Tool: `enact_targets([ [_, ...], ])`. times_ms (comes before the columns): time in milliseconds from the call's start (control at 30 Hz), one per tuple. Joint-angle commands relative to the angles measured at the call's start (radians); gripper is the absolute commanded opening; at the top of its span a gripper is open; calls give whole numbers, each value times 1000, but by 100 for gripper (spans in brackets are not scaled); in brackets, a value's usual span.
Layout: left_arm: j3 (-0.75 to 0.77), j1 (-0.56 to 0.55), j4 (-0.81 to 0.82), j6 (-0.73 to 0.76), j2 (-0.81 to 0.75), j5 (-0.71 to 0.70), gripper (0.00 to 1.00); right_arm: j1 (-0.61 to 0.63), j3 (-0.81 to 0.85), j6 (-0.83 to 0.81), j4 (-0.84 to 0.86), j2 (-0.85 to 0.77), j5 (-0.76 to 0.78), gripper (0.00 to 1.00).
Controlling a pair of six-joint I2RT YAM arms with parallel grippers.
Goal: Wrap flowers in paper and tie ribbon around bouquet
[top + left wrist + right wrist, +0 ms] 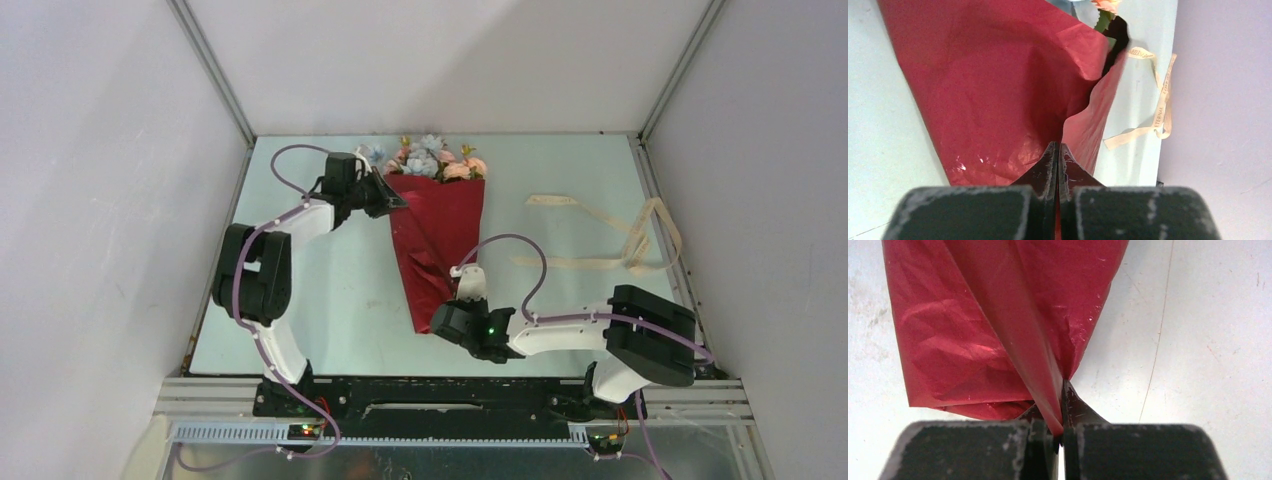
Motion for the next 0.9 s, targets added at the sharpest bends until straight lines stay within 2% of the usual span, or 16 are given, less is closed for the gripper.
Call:
enact_targets([
  [0, 47, 30, -16, 67, 19, -63, 0, 34, -3, -75, -15, 29, 0, 3],
  [167, 28, 31, -34, 82, 44, -46, 0, 74, -4, -139, -33, 45, -20, 7],
  [233, 16, 31, -29, 87, 44, -49, 0, 88, -3, -169, -36, 43, -31, 15],
  [267, 14, 31, -29, 93, 44, -58, 0, 94, -3, -192, -35, 39, -33, 30],
  [333, 19, 31, -28, 110, 48, -69, 0, 109, -3, -236, -20, 16, -49, 49],
  [400, 38, 32, -29, 132, 66, -55, 0, 115, -3, -288, 12, -31, -82, 57],
  [633, 126, 33, -76, 264, 131, 1, 0, 77, -3, -493, 170, -254, -337, 67],
  [733, 162, 34, -122, 326, 139, -14, 0, -7, -3, -540, 240, -305, -537, 68],
  [867, 186, 35, -161, 353, 152, -41, 0, -145, -3, -528, 340, -292, -637, 64],
])
